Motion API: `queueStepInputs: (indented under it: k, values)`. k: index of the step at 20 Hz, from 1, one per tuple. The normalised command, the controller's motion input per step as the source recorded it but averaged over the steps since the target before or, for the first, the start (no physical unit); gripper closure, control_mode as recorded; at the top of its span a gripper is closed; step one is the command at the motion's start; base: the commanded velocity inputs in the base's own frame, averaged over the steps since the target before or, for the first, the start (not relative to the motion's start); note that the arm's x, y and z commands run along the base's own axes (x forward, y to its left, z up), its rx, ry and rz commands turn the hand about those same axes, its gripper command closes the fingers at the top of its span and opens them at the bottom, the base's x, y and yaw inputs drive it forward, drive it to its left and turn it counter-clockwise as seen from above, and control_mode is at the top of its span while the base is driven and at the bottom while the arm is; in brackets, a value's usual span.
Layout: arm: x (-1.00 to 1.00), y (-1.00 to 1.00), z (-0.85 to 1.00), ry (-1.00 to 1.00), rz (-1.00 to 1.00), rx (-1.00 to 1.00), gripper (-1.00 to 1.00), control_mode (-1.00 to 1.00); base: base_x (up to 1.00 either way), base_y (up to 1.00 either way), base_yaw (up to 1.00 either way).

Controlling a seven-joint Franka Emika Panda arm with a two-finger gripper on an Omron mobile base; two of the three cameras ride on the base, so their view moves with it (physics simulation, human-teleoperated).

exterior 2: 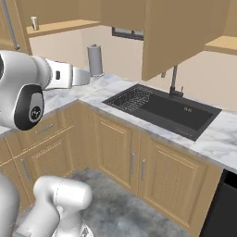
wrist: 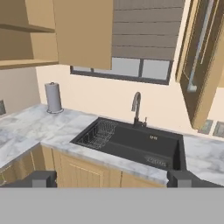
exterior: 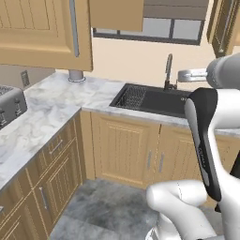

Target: Sort all alcoholic drinks to one cabinet, and non-alcoholic drinks to the other.

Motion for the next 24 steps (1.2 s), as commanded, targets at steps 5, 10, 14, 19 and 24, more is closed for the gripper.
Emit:
queueStepInputs:
  k: [5,10,14,19,24]
  values:
    - [0.00,0.00,0.00,0.00,0.00,0.00,-1.00,1.00,-0.49,-0.32,0.00]
    - [0.00,0.00,0.00,0.00,0.00,0.00,-1.00,1.00,-0.45,-0.27,0.00]
    - [0.00,0.00,0.00,0.00,0.00,0.00,-1.00,1.00,-0.33,-0.25,0.00]
    - [0.00,0.00,0.00,0.00,0.00,0.00,-1.00,1.00,-0.14,-0.37,-0.04]
    - [0.00,0.00,0.00,0.00,0.00,0.00,-1.00,1.00,-0.02,-0.48,-0.06]
